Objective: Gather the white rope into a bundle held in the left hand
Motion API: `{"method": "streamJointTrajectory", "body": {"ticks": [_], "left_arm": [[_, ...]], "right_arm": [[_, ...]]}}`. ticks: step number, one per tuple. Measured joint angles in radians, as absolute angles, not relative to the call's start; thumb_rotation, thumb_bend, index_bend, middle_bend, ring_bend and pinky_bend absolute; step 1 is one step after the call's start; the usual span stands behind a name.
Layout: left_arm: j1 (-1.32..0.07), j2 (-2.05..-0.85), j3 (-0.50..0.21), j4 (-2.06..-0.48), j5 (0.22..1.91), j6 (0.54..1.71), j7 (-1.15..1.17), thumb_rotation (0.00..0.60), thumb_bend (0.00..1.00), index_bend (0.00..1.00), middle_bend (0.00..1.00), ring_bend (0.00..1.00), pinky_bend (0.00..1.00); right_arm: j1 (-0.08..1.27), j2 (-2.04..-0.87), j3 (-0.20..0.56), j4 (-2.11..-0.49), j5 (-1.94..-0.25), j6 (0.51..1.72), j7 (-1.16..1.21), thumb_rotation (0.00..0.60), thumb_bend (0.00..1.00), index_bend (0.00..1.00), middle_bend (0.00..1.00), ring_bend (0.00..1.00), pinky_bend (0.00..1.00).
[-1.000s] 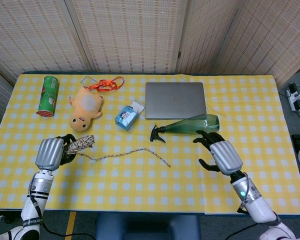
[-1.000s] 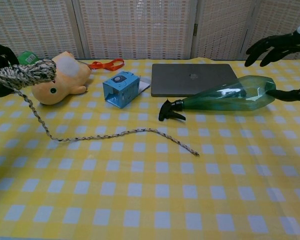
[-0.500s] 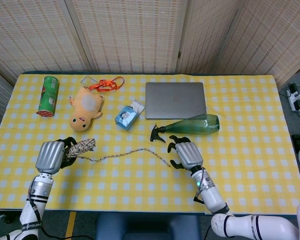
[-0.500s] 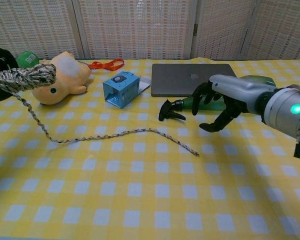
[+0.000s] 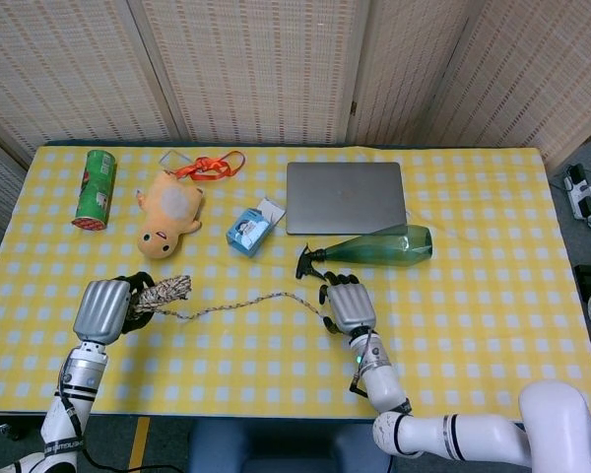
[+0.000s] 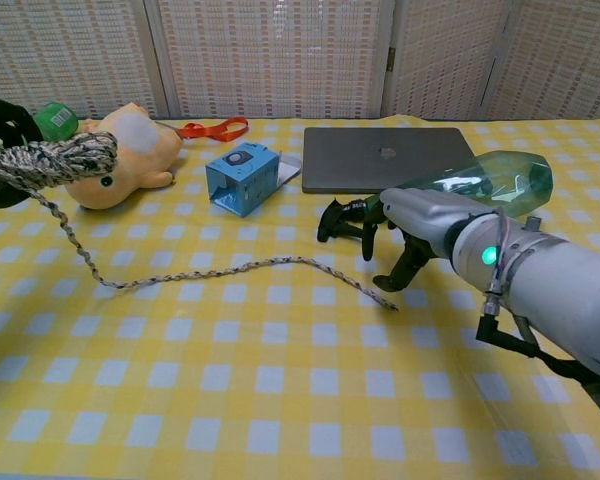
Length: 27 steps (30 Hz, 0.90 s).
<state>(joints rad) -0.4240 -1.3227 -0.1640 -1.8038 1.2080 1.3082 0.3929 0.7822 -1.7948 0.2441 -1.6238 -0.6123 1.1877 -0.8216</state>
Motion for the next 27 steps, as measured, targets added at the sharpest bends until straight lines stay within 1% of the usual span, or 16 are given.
{"method": "streamJointTrajectory", "body": {"ticks": [6,17,27], "left_arm": [[-0.423,-1.326,-0.161,-1.786,1.211,1.304,0.374,0.6,0.48,0.62,0.65,0.61,0.72],[-0.422,-1.334,-0.156,-1.76,1.22,1.294,0.347,0.6,0.48,0.62,0.65,0.61,0.72],[-0.422,-1.34,-0.155,-1.742,1.222,1.288,0.33,0.6,0.48,0.63,0.65,0.6,0.72]], "right_arm": [[0.796,-1.831,0.237,-1.585,-0.602,1.207,-0.838,0.6,0.37,0.47,0.14,0.11,0.11],[0.813,-1.897,0.245,-1.508,-0.573,1.214,-0.855,0.6,0.37,0.47,0.13,0.1,0.08],[0.818,-1.918,0.251,-1.478,-0.556,1.207,-0.87,0.6,0.37,0.47,0.13,0.1,0.08]]}}
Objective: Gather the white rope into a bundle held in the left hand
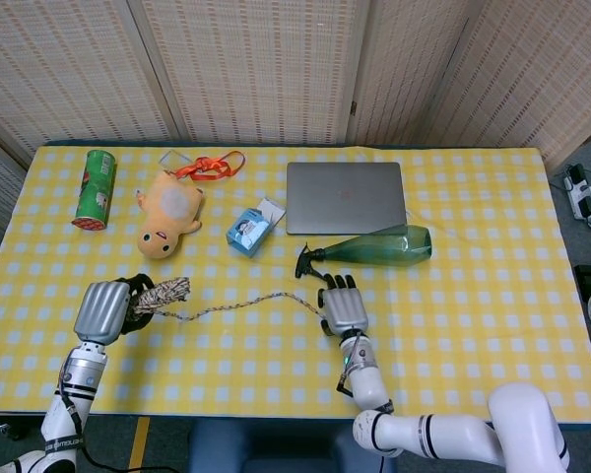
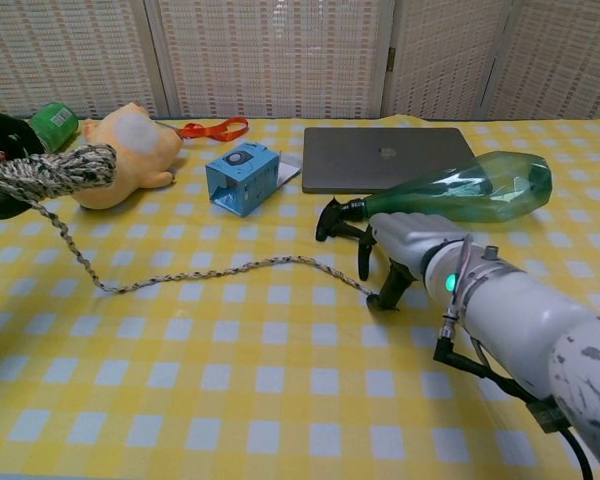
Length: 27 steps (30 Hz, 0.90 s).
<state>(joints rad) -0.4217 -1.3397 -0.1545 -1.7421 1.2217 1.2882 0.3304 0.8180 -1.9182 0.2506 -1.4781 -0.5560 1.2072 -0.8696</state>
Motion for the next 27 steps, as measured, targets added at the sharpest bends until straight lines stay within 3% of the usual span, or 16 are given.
{"method": "streamJointTrajectory", "body": {"ticks": [20,27], "left_arm": [[-0.419,-1.346,-0.151,-1.724,1.223,1.276,0.304,0.6,0.48,0.62,0.65,0.59,0.72],[-0.417,-1.349,-0.149,-1.715,1.222,1.272,0.297,0.6,0.48,0.62,0.65,0.59,0.72]], "right_arm": [[0.801,-1.94,0.232,-1.447,-0.608,1.213,-0.854,0.6,0.37,0.52,0.16,0.11,0.08],[0.795,-1.949,0.231,-1.433,-0.617,1.214,-0.854,0.6,0.42,0.53,0.16,0.11,0.08]]}}
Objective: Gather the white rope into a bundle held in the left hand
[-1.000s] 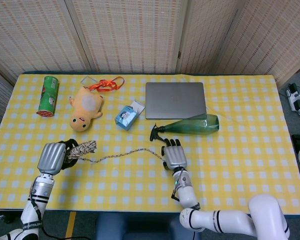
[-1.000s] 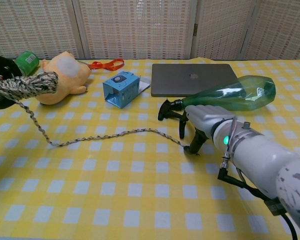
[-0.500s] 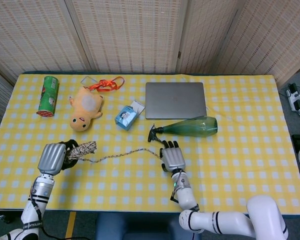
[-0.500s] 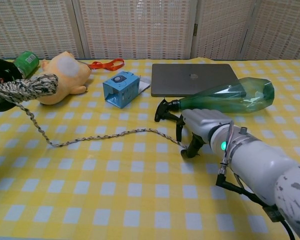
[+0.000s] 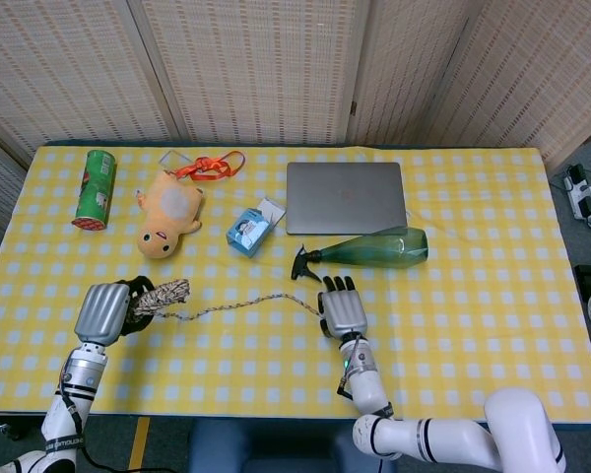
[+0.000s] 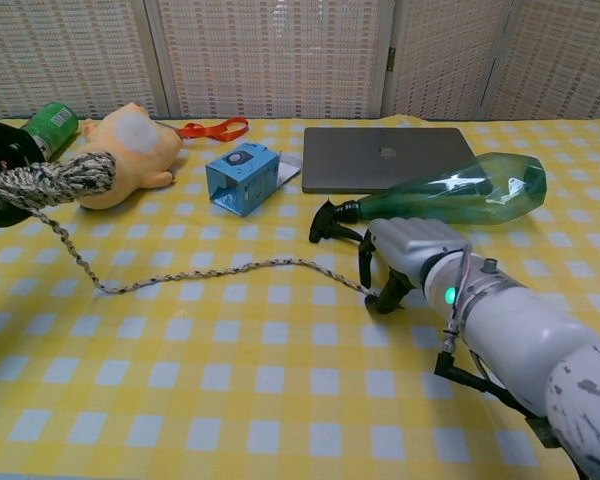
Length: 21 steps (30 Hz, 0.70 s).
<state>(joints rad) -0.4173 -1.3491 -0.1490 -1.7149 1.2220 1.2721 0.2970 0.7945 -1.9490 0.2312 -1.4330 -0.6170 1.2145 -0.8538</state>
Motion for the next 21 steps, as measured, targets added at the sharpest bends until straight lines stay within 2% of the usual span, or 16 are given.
{"method": "streamJointTrajectory", "body": {"ticks": [6,13,21], "left_arm": [[-0.416,-1.35,-0.149,-1.711,1.22,1.27,0.291,0.6,0.48,0.62,0.65,0.59,0.72],[-0.417,-1.351,-0.149,-1.708,1.219,1.266,0.291,0.6,0.48,0.62,0.65,0.58,0.72],[-0.417,-1.345,-0.154,-1.713,1.223,1.273,0.295,0.6,0.48,0.62,0.65,0.58,0.72]], "right_arm": [[0.789,-1.955,0.233,-1.424,-0.625,1.215,-0.855,0.6,0.48,0.55,0.16,0.11,0.08],[0.781,-1.956,0.23,-1.417,-0.643,1.214,-0.85,0.6,0.48,0.55,0.16,0.11,0.08],[0.766,-1.944,0.216,-1.425,-0.696,1.213,-0.826,0.6,0.52,0.63,0.2,0.13,0.08]]}}
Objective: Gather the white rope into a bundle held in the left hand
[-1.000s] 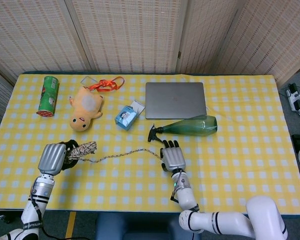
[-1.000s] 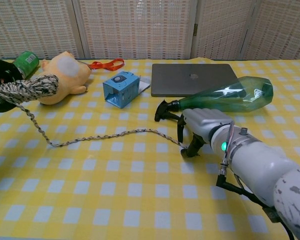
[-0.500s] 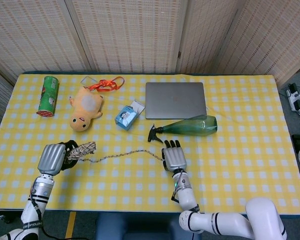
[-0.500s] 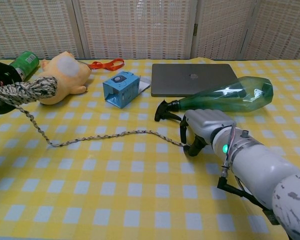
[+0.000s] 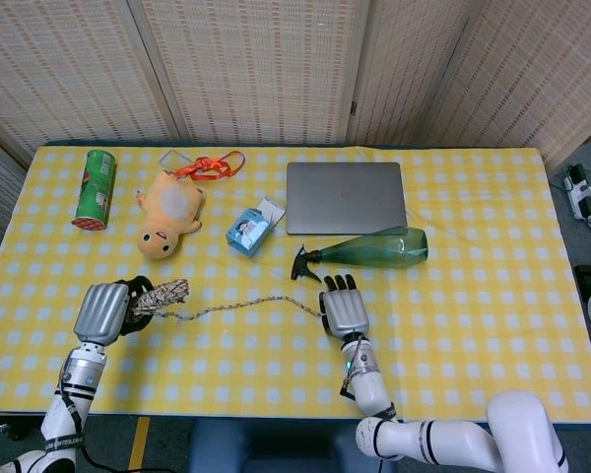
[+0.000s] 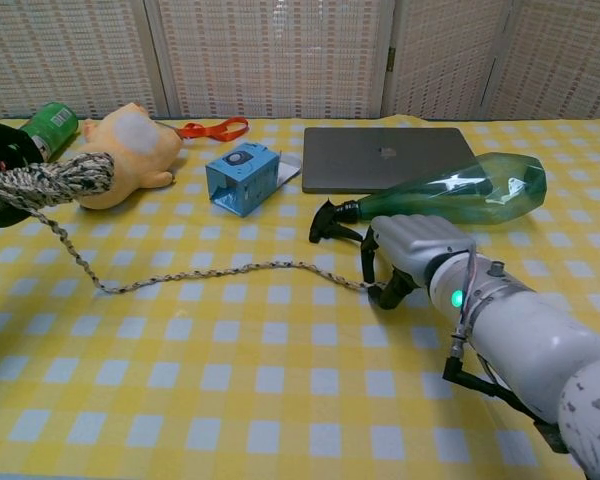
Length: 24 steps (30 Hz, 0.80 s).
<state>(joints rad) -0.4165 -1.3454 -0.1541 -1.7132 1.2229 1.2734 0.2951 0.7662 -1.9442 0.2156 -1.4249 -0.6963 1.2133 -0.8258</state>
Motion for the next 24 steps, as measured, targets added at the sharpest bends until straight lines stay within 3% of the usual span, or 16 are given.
{"method": "streamJointTrajectory", "body": {"ticks": [11,19,24], "left_arm": [[-0.421,-1.28,-0.206,-1.8,1.229,1.293,0.258,0.6,0.49,0.62,0.65,0.58,0.72],[-0.464,-1.233,-0.251,-1.895,1.192,1.248,0.257,0.6,0.5,0.63,0.65,0.59,0.72],[-0.52,-1.233,-0.281,-1.944,1.119,1.206,0.314,0.6,0.5,0.63,0.65,0.59,0.72]], "right_arm": [[0.721,-1.813,0.163,-1.594,-0.875,1.263,-0.782,0.6,0.54,0.69,0.23,0.16,0.08],[0.701,-1.603,0.135,-1.83,-1.049,1.253,-0.707,0.6,0.54,0.72,0.26,0.18,0.08],[0.709,-1.467,0.158,-1.969,-1.183,1.22,-0.621,0.6,0.54,0.75,0.27,0.2,0.08]]}}
